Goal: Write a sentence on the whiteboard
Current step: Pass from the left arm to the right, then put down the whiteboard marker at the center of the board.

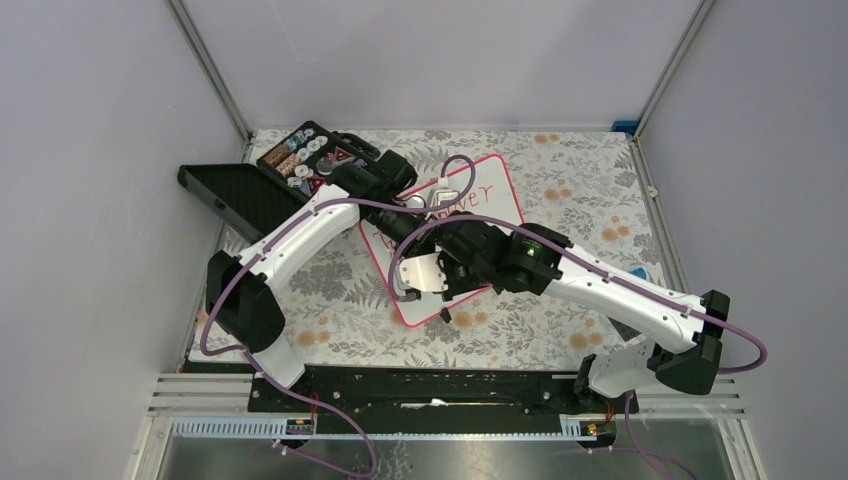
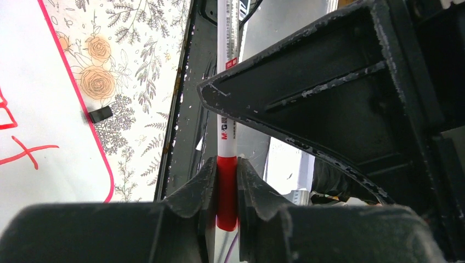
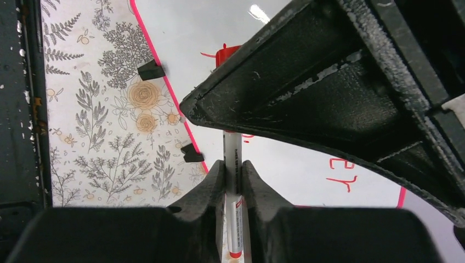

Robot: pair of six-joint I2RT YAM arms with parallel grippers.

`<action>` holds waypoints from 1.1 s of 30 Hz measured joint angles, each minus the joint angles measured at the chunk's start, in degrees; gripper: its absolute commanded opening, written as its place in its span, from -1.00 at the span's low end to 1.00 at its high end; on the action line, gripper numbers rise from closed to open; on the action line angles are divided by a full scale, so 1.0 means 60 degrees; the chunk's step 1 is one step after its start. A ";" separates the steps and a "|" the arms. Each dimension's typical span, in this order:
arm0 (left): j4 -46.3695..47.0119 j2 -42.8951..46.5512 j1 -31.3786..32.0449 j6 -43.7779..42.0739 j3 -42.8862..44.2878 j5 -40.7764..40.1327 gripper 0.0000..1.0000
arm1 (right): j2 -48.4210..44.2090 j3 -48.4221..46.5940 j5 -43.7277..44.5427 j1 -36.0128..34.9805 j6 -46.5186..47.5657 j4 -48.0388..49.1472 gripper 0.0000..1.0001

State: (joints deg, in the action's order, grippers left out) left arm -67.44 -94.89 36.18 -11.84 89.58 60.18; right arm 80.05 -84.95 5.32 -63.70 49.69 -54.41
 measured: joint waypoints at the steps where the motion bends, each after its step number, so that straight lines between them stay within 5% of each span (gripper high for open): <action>1: -0.0004 0.0000 -0.0011 -0.0029 0.0000 -0.0015 -0.45 | 0.0000 0.0040 0.0047 -0.0011 0.0015 0.0047 -0.81; 6: -0.0040 0.0000 -0.0015 -0.0087 0.0026 -0.0062 -0.05 | -0.0015 0.0164 0.0288 -0.0047 -0.0084 0.0182 -0.96; 8: -0.0109 0.0000 -0.0047 -0.0073 0.0168 -0.0193 0.37 | -0.0069 0.0233 0.0353 -0.0044 -0.0219 0.0193 -0.98; 14: -0.0237 0.0000 -0.1147 -0.0040 0.1399 -0.0408 0.97 | -0.0481 0.0499 0.0036 0.0390 -0.0776 0.0200 -1.00; 20: 0.0430 0.0033 -0.2645 0.0506 0.2102 -0.0681 0.98 | -0.0827 0.0667 -0.1049 0.2109 -0.1461 0.0412 -1.00; 28: 0.3264 0.1428 -0.4575 0.2455 0.1355 -0.1596 0.98 | 0.0208 -0.0131 -0.3504 0.6961 -0.2572 0.0754 -0.98; 33: 0.4390 0.2342 -0.4896 0.2994 0.1137 -0.2922 0.98 | 0.1370 -0.0557 -0.4590 0.9544 -0.3085 0.0874 -0.97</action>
State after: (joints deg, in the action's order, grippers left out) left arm -41.10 -80.84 6.81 6.13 96.40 42.65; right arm 88.27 -88.29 -22.22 -6.44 31.18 -49.17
